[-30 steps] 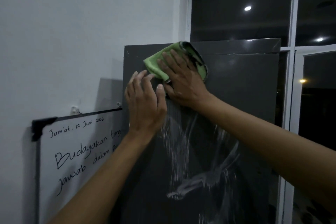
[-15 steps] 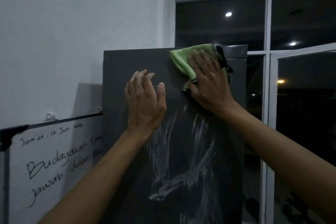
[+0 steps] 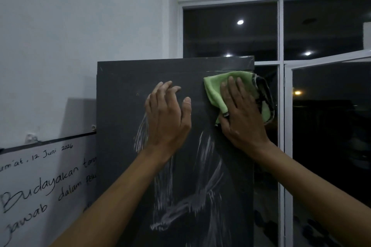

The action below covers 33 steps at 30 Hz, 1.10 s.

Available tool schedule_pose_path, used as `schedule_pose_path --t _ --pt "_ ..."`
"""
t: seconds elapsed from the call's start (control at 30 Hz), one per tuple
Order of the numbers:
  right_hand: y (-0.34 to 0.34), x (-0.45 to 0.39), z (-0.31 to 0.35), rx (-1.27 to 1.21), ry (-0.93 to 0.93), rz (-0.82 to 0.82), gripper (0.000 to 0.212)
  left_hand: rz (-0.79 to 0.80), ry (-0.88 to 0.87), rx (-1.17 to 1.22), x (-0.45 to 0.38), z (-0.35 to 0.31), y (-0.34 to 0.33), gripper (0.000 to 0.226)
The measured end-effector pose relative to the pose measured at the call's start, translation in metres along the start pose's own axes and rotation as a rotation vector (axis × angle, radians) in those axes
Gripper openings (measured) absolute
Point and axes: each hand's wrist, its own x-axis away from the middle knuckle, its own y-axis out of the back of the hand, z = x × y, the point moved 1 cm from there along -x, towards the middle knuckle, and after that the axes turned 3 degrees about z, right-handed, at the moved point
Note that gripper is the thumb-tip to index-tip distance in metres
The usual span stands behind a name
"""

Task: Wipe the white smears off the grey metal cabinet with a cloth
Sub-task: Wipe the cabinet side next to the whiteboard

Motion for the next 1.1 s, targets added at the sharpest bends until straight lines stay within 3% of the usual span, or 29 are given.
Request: schedule_pose_path --t 0.3,0.47,0.7,0.9,1.1 --pt "-0.012 -0.041 0.031 -0.063 0.044 -0.026 0.077 -0.007 0.025 -0.008 -0.006 0.005 0.001 0.038" --pt "-0.023 -0.032 0.034 0.009 0.225 0.042 0.076 0.025 0.015 -0.041 0.004 0.014 0.0 0.04" --pt "-0.033 -0.067 0.056 0.011 0.161 0.073 0.079 -0.006 0.065 -0.029 0.005 0.035 0.008 0.046" --pt "-0.041 -0.052 0.055 0.039 0.425 0.15 0.075 -0.002 0.066 -0.075 0.018 0.053 0.018 0.043" --pt "-0.046 -0.082 0.084 -0.056 0.319 0.069 0.072 -0.014 0.163 -0.111 0.025 0.08 0.048 0.046"
